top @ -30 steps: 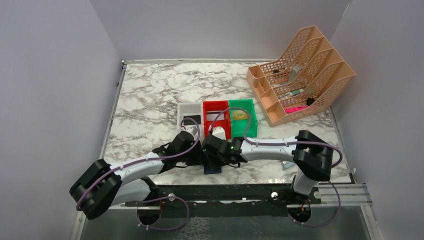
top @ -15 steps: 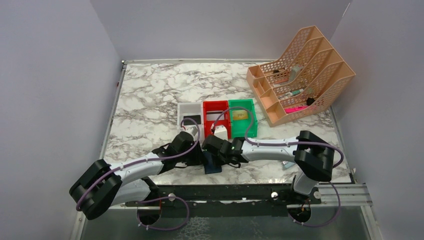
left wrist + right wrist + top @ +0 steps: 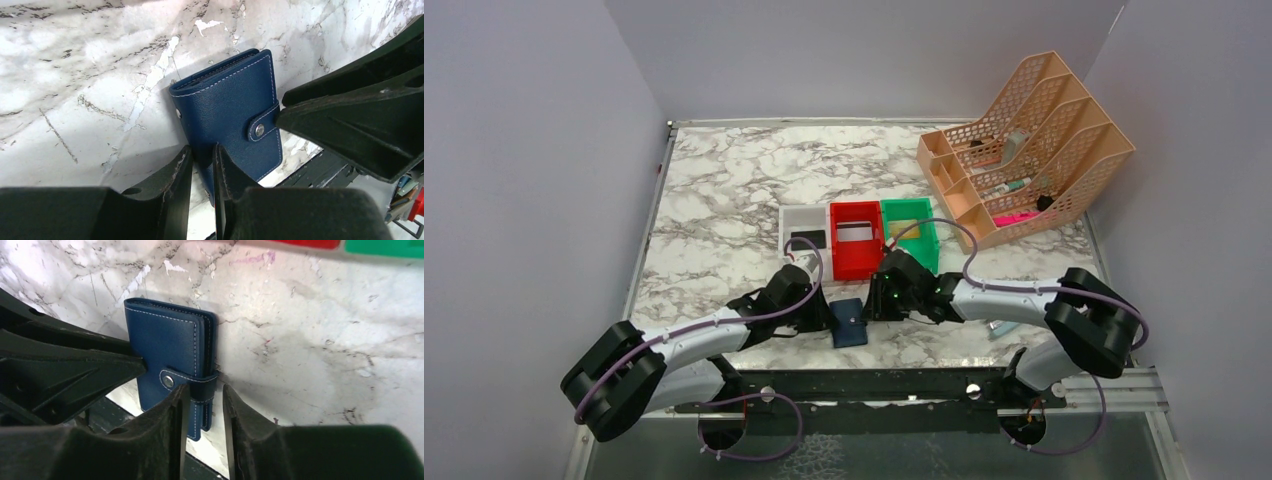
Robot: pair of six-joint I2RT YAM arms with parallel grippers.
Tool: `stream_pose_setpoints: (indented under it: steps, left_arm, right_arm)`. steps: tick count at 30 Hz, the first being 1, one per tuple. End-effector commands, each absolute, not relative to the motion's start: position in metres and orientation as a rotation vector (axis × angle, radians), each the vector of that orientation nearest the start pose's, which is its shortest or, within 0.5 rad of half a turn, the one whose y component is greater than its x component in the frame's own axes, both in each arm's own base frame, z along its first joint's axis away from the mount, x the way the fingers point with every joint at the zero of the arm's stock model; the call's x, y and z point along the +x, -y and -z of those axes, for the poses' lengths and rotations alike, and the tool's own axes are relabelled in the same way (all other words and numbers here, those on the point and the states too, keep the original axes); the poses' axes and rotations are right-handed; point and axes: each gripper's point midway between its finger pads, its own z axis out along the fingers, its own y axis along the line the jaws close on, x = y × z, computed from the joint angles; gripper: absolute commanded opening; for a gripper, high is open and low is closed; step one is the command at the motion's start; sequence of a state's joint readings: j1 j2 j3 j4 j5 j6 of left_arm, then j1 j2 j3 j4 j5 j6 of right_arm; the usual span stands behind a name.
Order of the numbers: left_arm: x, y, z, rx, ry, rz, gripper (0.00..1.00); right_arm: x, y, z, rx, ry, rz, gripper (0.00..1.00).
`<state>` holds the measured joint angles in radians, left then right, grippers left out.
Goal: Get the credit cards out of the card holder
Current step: Open the card holder at the center of the board.
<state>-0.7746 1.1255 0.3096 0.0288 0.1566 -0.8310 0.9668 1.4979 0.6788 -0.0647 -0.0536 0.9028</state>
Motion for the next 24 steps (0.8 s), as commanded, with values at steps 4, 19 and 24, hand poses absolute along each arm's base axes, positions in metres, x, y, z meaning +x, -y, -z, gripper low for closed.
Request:
stream_pose_setpoints:
  steps: [4,19,24]
  left_arm:
    - [0.133,0.198,0.008,0.031,-2.674,0.715,0.23]
    - [0.135,0.2,0.003,0.026,-2.651,0.739,0.23]
    - [0.135,0.201,0.002,0.021,-2.645,0.747,0.23]
  right_arm:
    - [0.176,-0.301,-0.059,-0.253,-2.521,-0.716,0.48]
    - [0.165,-0.339,-0.054,-0.409,-2.498,-0.467,0.46]
    - [0.164,-0.338,-0.035,-0.458,-2.524,-0.403,0.45]
